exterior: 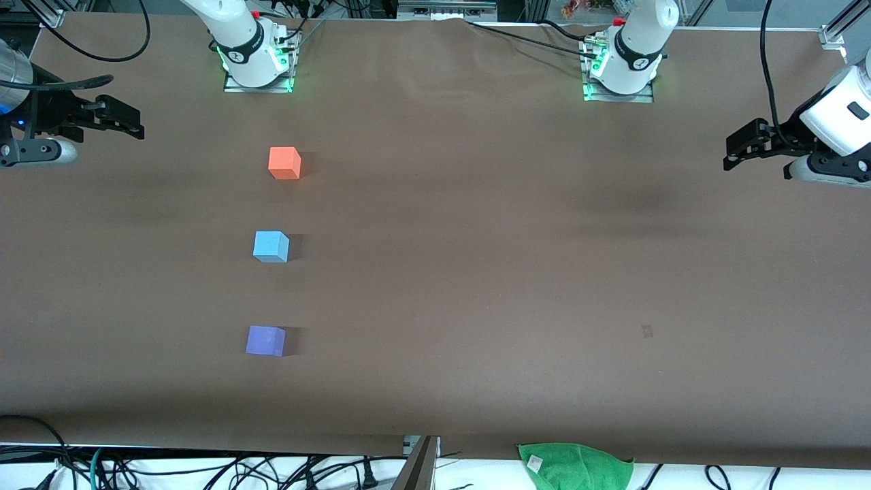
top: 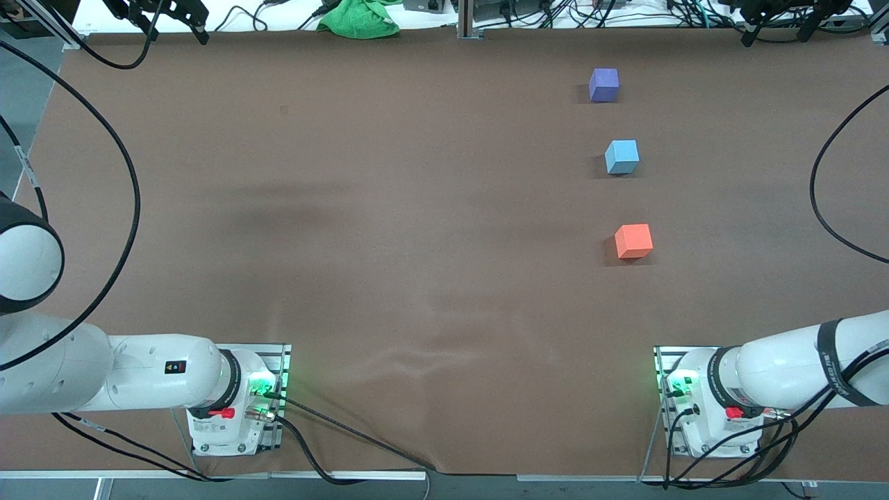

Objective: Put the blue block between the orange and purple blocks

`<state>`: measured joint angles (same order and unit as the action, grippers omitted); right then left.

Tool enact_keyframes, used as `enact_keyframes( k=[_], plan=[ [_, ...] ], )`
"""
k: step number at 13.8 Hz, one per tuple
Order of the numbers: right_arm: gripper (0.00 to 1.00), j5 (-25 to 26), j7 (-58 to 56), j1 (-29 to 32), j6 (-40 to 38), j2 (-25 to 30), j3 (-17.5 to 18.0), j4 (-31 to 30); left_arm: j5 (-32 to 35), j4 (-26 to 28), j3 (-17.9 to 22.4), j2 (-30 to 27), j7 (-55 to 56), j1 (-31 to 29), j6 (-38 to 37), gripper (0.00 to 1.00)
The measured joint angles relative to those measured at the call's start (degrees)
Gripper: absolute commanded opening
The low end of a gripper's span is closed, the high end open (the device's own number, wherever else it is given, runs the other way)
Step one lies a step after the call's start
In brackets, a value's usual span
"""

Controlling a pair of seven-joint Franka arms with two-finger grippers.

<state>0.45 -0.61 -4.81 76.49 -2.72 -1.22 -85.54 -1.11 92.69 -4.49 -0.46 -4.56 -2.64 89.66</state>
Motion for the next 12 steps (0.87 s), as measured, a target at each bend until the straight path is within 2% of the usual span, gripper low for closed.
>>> enact_keyframes(
  k=[12],
  plan=[
    [0.99,0.01,-2.73,0.76,1.83,-0.88,-0.30,0.05,0.00,0.00,0.00,0.00,0.00,0.00,0.00,1.00]
  ],
)
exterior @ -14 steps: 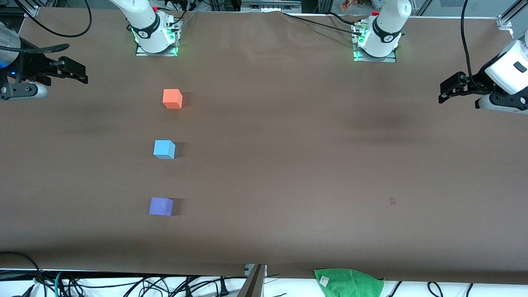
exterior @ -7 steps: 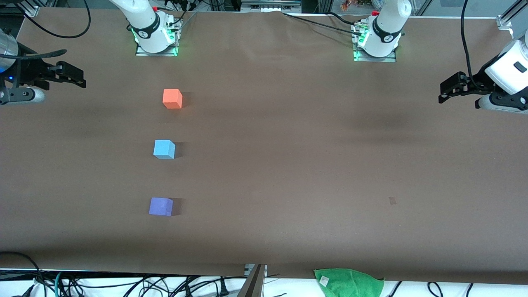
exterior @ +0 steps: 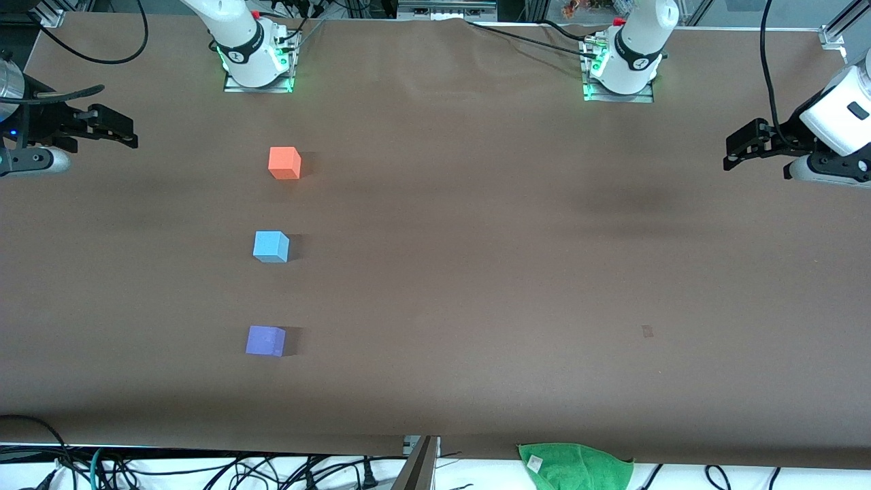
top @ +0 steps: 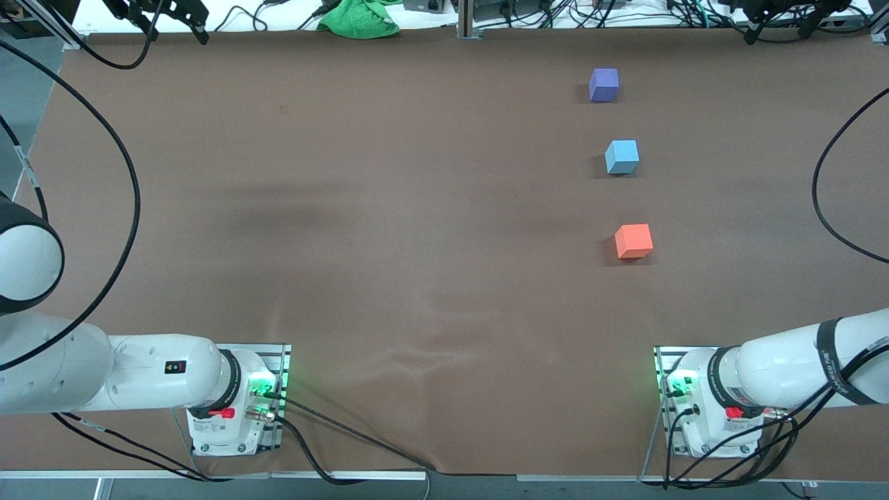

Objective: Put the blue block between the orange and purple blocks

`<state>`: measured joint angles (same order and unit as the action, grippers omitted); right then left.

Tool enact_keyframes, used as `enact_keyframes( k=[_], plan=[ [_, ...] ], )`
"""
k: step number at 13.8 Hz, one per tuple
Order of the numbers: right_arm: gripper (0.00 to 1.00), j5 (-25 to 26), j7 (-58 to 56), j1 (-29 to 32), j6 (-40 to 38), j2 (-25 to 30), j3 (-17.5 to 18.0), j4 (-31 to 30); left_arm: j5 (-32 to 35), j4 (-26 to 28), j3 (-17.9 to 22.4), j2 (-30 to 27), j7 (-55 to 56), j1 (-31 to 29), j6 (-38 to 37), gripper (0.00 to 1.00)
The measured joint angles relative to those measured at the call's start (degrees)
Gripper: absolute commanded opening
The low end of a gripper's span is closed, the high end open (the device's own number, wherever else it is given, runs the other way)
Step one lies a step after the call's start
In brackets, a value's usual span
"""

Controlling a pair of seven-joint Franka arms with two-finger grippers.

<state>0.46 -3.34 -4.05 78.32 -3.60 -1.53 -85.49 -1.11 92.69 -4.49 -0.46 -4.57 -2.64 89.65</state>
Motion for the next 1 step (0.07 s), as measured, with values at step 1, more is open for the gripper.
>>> enact_keyframes(
  k=[1],
  plan=[
    [0.99,0.00,0.00,-0.02,0.00,-0.01,0.02,0.00,0.00,0.00,0.00,0.00,0.00,0.00,0.00,1.00]
  ],
)
